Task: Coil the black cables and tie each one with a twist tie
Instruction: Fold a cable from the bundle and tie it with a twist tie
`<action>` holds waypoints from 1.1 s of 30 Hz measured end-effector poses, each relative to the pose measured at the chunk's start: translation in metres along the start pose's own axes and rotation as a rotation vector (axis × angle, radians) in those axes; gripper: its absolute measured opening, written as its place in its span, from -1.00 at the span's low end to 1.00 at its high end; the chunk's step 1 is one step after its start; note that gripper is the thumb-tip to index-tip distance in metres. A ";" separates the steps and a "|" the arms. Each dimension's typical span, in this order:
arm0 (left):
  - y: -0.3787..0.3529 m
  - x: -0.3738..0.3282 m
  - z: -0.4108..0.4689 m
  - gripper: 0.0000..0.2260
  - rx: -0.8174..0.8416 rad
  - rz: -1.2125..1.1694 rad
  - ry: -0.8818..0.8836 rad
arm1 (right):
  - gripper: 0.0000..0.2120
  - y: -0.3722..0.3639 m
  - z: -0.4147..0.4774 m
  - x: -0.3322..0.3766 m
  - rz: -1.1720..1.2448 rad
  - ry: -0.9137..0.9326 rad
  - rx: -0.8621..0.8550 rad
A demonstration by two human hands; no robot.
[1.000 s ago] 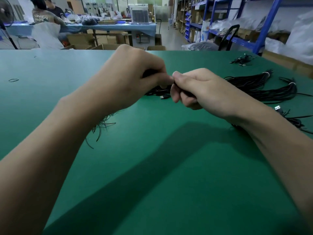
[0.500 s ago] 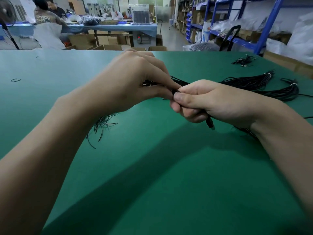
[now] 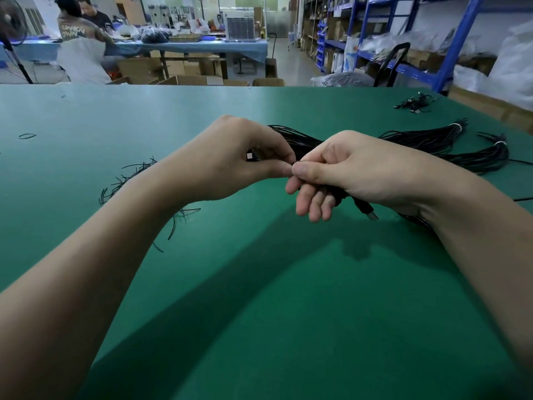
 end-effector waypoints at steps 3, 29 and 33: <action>-0.002 0.002 -0.001 -0.85 0.018 -0.067 0.025 | -0.74 0.003 0.001 -0.001 -0.004 0.000 -0.063; -0.055 0.023 -0.014 -0.84 0.371 -1.113 0.432 | -0.87 0.019 -0.008 0.005 -0.432 0.165 -0.113; -0.053 0.024 -0.009 -0.84 0.199 -0.998 0.470 | -0.81 0.024 -0.005 0.005 -0.596 0.161 -0.331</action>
Point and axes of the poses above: each hand's wrist, its own z-axis towards the middle knuckle, its own y-axis out of the back of the hand, x = y × z, the point moved 3 cm from there along z, towards the middle knuckle, and after that the axes turned 6 degrees about -z, right-handed, at the moved point
